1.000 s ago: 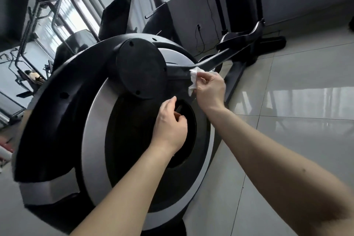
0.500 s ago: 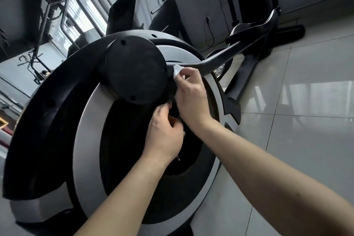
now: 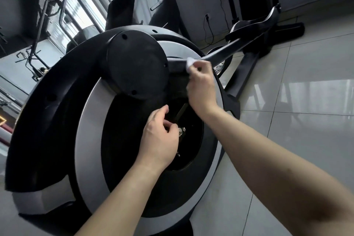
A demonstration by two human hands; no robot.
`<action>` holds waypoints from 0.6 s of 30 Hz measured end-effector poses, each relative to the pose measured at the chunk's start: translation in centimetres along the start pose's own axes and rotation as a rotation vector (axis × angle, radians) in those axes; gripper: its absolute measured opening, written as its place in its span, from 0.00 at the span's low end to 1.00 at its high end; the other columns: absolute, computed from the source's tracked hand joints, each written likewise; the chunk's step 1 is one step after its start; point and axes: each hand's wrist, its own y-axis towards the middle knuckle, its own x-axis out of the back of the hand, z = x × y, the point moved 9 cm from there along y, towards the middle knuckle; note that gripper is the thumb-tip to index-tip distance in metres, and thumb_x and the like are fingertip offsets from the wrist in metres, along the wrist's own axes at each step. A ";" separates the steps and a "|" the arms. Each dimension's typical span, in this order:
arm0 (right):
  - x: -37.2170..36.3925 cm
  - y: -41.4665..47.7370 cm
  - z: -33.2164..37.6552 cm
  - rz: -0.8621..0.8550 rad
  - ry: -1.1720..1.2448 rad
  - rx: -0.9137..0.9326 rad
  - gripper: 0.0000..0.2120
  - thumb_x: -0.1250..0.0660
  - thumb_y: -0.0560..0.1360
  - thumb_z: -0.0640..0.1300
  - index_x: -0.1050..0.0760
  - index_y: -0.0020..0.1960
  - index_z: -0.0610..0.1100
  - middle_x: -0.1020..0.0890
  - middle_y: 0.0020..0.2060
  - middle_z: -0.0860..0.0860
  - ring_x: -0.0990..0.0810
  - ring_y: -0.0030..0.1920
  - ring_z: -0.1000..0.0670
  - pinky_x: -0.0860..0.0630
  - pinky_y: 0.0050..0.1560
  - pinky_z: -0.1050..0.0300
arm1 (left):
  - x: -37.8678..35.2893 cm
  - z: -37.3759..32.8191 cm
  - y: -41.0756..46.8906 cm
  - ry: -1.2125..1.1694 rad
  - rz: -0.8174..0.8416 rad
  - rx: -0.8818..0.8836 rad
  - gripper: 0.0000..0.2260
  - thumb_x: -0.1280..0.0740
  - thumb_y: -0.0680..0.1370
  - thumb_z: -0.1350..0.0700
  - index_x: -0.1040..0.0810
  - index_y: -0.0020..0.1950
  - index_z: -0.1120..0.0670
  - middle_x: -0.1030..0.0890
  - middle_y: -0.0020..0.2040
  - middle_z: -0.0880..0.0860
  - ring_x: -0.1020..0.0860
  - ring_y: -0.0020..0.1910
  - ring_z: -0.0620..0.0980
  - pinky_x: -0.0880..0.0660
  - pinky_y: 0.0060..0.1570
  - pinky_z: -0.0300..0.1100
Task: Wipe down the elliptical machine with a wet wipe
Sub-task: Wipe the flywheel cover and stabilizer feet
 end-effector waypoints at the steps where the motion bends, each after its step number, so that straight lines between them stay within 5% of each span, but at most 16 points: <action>1: 0.1 0.5 -1.5 -0.006 -0.010 -0.112 0.20 0.38 0.75 0.27 0.21 0.64 0.38 0.26 0.60 0.43 0.24 0.58 0.44 0.34 0.59 0.69 | 0.0 0.3 -0.2 -0.004 -0.002 0.006 0.23 0.34 0.80 0.58 0.30 0.76 0.52 0.26 0.66 0.43 0.23 0.54 0.41 0.24 0.62 0.41; 4: -0.1 -0.2 0.8 -0.021 -0.016 -0.062 0.24 0.40 0.71 0.25 0.21 0.64 0.39 0.27 0.59 0.42 0.24 0.57 0.47 0.33 0.59 0.69 | 0.6 0.9 -0.8 -0.012 0.000 0.021 0.24 0.34 0.80 0.58 0.30 0.76 0.52 0.26 0.66 0.43 0.23 0.56 0.42 0.25 0.63 0.40; 6: -0.6 -3.1 4.6 0.037 0.042 0.176 0.19 0.39 0.72 0.25 0.20 0.59 0.37 0.26 0.58 0.41 0.24 0.54 0.48 0.28 0.57 0.65 | 1.1 1.0 -1.3 -0.012 0.011 0.028 0.24 0.33 0.80 0.58 0.30 0.77 0.51 0.27 0.69 0.44 0.26 0.65 0.43 0.29 0.67 0.38; 8: -1.1 -7.1 5.4 0.157 0.095 0.244 0.11 0.38 0.76 0.26 0.21 0.53 0.36 0.25 0.56 0.42 0.23 0.52 0.50 0.28 0.53 0.66 | 1.7 1.3 -2.2 -0.025 0.008 0.036 0.24 0.34 0.81 0.57 0.30 0.77 0.51 0.26 0.70 0.44 0.25 0.64 0.43 0.28 0.66 0.39; 12: -0.6 -11.7 0.8 0.219 0.151 -0.079 0.08 0.38 0.81 0.32 0.20 0.53 0.39 0.24 0.56 0.51 0.25 0.54 0.62 0.30 0.52 0.73 | 2.9 2.1 -4.2 -0.045 0.008 0.050 0.23 0.34 0.81 0.56 0.31 0.76 0.49 0.25 0.64 0.43 0.22 0.50 0.41 0.23 0.56 0.37; 15: -0.6 -11.9 0.2 0.237 0.176 -0.192 0.09 0.38 0.81 0.33 0.19 0.54 0.40 0.23 0.54 0.55 0.26 0.54 0.68 0.30 0.51 0.75 | 3.9 2.9 -5.6 -0.039 0.002 0.067 0.24 0.34 0.81 0.56 0.31 0.77 0.49 0.25 0.62 0.44 0.23 0.51 0.41 0.22 0.59 0.41; 18: -0.6 -11.1 2.3 0.210 0.265 -0.207 0.11 0.35 0.81 0.35 0.17 0.58 0.44 0.20 0.54 0.58 0.23 0.57 0.65 0.28 0.55 0.72 | 5.1 3.5 -7.2 -0.025 -0.012 0.062 0.24 0.35 0.80 0.58 0.32 0.77 0.49 0.26 0.62 0.43 0.24 0.52 0.40 0.23 0.58 0.38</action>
